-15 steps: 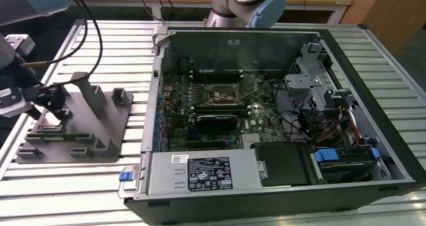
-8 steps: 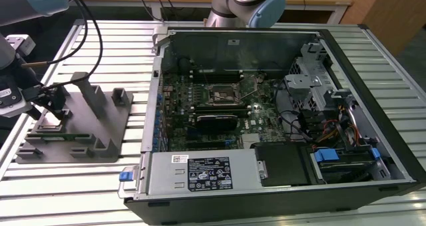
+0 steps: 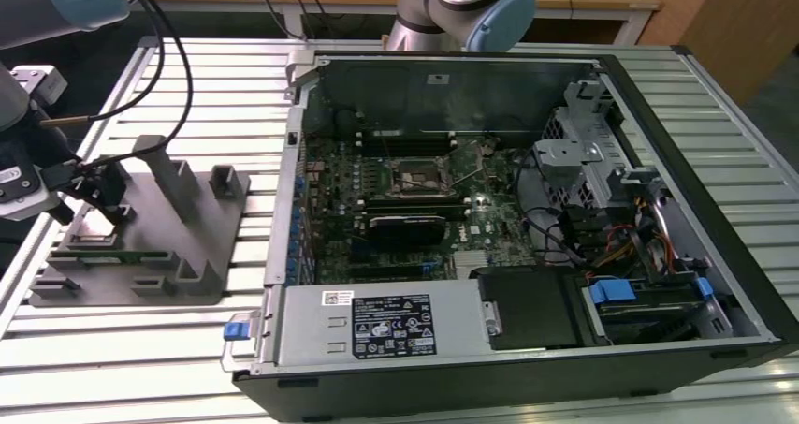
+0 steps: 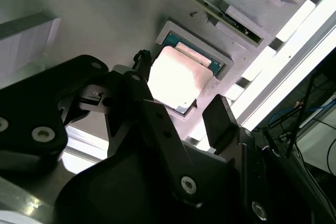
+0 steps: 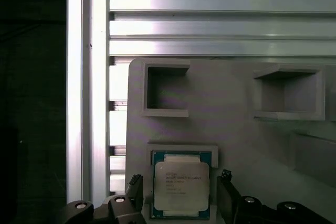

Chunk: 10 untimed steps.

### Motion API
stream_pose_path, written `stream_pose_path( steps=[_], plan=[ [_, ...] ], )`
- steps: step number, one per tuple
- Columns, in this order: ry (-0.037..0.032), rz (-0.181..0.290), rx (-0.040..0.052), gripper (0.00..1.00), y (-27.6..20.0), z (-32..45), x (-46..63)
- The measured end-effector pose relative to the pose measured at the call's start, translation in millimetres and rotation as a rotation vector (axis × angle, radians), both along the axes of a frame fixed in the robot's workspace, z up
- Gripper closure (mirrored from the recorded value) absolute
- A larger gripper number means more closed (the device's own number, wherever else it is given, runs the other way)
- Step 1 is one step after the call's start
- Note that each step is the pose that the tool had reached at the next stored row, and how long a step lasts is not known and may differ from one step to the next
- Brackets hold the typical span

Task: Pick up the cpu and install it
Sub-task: 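Pick up the cpu and move it towards the insertion slot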

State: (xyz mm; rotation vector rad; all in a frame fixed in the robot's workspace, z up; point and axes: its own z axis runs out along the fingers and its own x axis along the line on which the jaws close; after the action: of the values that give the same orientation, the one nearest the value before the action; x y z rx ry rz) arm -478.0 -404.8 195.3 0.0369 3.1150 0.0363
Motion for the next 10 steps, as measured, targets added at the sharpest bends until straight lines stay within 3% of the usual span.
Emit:
stream_pose_path(
  steps=[10],
  plan=[
    [0.0002,0.0,-0.0001,0.34,0.0,-1.2,0.0]
  ],
)
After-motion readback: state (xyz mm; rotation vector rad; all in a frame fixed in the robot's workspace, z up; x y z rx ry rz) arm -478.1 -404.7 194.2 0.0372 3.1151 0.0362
